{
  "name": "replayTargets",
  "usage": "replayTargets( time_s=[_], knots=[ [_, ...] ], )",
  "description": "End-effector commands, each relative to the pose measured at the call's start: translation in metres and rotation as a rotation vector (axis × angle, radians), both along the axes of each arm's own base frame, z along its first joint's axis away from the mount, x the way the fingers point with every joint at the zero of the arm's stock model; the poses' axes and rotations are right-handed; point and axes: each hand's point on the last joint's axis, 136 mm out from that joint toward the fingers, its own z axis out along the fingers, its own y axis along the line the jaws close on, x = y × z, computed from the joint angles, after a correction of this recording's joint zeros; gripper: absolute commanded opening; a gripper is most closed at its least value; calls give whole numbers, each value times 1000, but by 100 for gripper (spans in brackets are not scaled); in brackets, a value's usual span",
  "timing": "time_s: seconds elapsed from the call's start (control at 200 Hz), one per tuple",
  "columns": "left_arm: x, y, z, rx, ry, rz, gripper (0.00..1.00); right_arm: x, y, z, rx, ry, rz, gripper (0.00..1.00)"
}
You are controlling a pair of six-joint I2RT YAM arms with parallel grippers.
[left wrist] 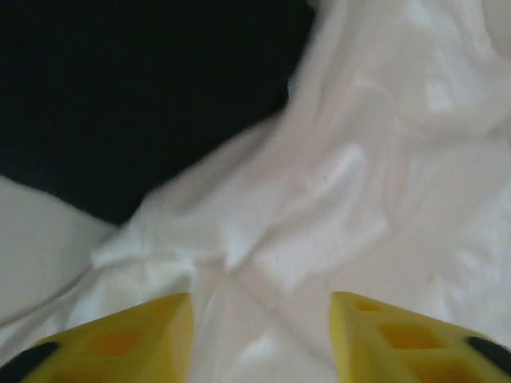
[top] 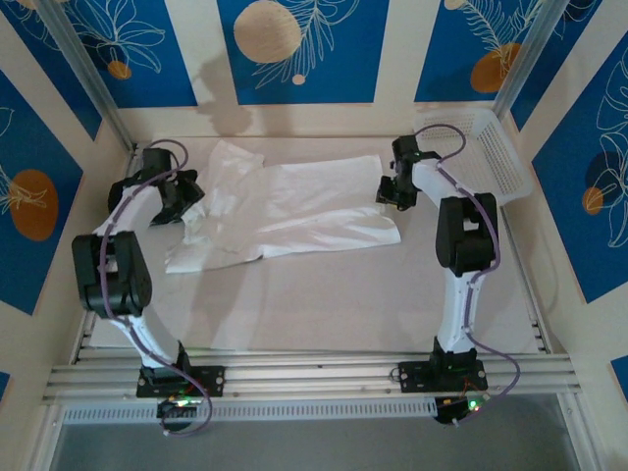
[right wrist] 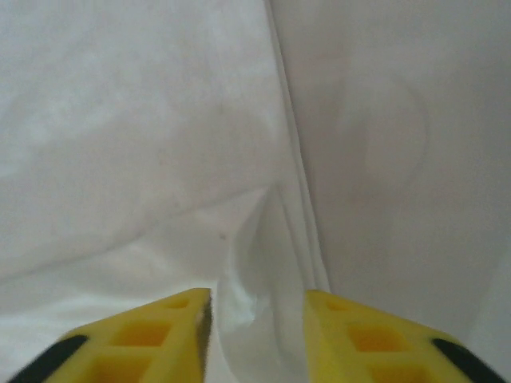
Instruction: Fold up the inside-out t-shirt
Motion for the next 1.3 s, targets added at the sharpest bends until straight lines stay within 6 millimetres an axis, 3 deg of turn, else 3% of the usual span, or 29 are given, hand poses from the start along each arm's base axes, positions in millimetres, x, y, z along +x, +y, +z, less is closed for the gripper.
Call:
replayTargets(
  time_s=[0.0,0.08,0.205,0.3,0.39,0.485,0.62,0.76,0.91,1.105,1.22,1.295],
  knots=[
    [2,30,13,101,6,56,58,-7,-5,19,-38,5,17,41],
    [-15,30,19,108,-24,60,61,-25,3,26,-42,-10,41,42],
    [-48,1,19,0,-104,44,65,-61,30,22,33,3,82,41],
    [-70,-22,0,-66,-99,9,65,-77,47,13,46,18,127,39],
    [-82,-38,-23,-107,-74,-14,65,-82,51,-5,51,73,140,37],
    [-89,-43,-48,-133,-23,-11,65,-83,36,-24,3,146,117,34],
    [-94,-47,-65,-154,0,-24,65,-96,8,-39,-53,228,73,33],
    [-102,-50,-74,-156,15,-46,65,-123,-15,-48,-112,314,43,31],
    [-125,-60,-92,-167,82,-90,66,-154,-29,-53,-140,392,16,28],
    [-170,-91,-103,-201,165,-185,66,-194,-63,-37,-200,378,-103,28],
    [-195,-111,-94,-228,178,-241,66,-198,-91,-13,-150,216,-226,28],
    [-197,-111,-75,-220,135,-248,67,-189,-89,12,-144,71,-188,29]
  ],
)
